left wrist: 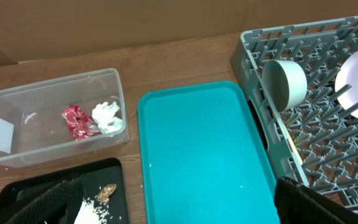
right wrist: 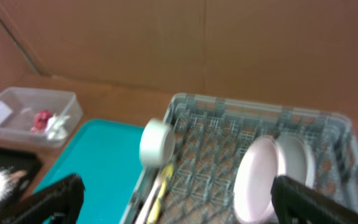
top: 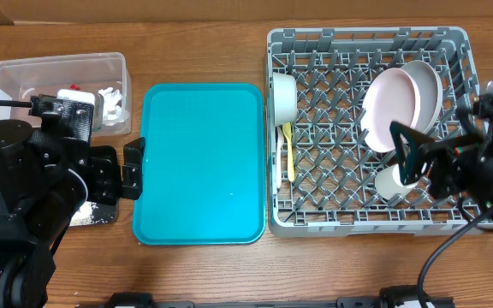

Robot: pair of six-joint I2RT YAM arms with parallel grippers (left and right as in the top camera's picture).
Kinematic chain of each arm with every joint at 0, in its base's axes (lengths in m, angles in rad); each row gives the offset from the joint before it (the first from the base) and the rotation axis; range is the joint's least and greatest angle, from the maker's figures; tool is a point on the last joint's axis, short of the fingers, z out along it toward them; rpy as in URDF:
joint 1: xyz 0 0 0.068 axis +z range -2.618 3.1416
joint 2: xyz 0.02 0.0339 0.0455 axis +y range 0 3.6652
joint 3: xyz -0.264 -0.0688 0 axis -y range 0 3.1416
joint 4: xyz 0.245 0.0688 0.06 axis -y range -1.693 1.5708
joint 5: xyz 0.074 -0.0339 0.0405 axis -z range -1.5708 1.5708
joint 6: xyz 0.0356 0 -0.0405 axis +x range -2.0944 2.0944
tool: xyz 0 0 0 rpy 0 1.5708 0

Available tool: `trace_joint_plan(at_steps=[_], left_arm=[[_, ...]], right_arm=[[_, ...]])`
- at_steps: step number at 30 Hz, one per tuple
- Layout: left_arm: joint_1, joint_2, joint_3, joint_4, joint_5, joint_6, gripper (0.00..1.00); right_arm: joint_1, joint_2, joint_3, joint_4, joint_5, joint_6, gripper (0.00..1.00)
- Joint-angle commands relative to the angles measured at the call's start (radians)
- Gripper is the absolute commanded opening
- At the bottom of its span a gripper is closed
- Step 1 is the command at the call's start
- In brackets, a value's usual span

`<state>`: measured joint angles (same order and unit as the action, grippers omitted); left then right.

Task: Sort waste into correct bins and load items into the dishwasher rack

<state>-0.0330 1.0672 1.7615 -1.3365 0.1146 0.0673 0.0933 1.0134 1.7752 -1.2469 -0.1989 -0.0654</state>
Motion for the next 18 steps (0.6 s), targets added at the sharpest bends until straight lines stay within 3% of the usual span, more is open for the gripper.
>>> trace_joint_plan(at_steps=[1,9,18], left_arm=[[-0.006,0.000,0.008,0.001,-0.011,0.007,1.00],[-0.006,0.000,0.008,0.001,-0.011,0.007,1.00],[-0.006,0.000,0.008,0.001,-0.011,0.007,1.00]], right_arm=[[0.001,-0.077,-0.151,0.169,0.016,-0.105,1.00],[0.001,-0.333,-0.683,0.499,0.023,-0.103,1.00],[0.014,-0.668,-1.191,0.686,0.007,-0.088,1.00]])
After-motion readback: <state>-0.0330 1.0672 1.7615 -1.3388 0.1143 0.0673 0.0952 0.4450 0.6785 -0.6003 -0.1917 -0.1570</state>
